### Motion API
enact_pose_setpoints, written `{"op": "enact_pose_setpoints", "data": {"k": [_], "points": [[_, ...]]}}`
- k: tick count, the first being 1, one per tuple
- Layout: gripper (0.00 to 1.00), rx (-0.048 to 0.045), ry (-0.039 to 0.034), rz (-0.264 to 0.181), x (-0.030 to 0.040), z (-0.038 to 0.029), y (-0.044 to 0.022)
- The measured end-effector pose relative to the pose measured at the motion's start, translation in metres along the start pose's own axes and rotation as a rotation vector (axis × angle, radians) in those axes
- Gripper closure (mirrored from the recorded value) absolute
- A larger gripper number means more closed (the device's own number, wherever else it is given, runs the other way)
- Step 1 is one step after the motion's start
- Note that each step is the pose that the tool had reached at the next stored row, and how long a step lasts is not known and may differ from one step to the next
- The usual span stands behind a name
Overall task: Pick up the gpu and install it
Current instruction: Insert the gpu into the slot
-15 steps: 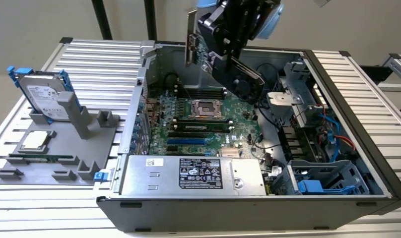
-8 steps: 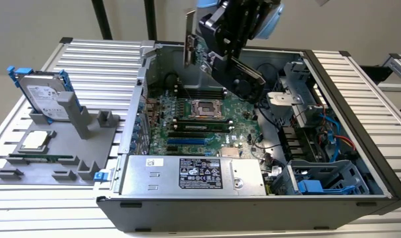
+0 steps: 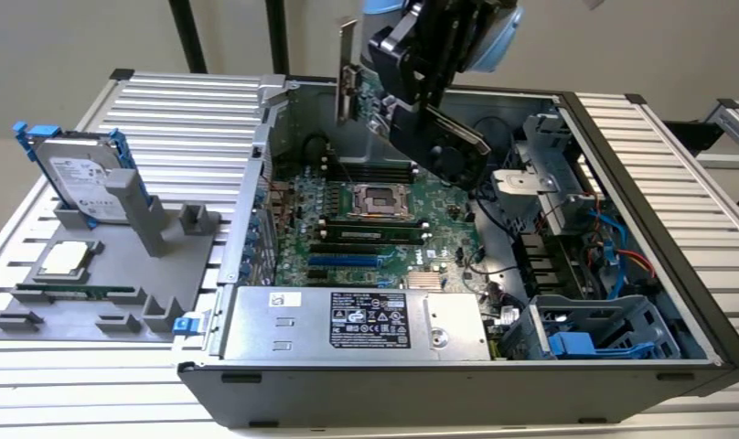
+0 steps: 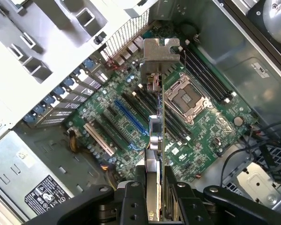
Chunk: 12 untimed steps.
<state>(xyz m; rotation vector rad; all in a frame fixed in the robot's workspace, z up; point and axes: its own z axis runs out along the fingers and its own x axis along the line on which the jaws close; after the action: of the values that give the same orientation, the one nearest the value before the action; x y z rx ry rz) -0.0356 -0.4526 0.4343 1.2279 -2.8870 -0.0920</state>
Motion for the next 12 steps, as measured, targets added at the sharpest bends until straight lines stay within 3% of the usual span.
{"op": "enact_pose_setpoints", "data": {"k": [7,12], "points": [[1.0,-0.0008,0.0025,-0.044,0.0,0.0,0.0],[1.0,-0.001,0.0028,-0.051,0.0,0.0,0.0]]}}
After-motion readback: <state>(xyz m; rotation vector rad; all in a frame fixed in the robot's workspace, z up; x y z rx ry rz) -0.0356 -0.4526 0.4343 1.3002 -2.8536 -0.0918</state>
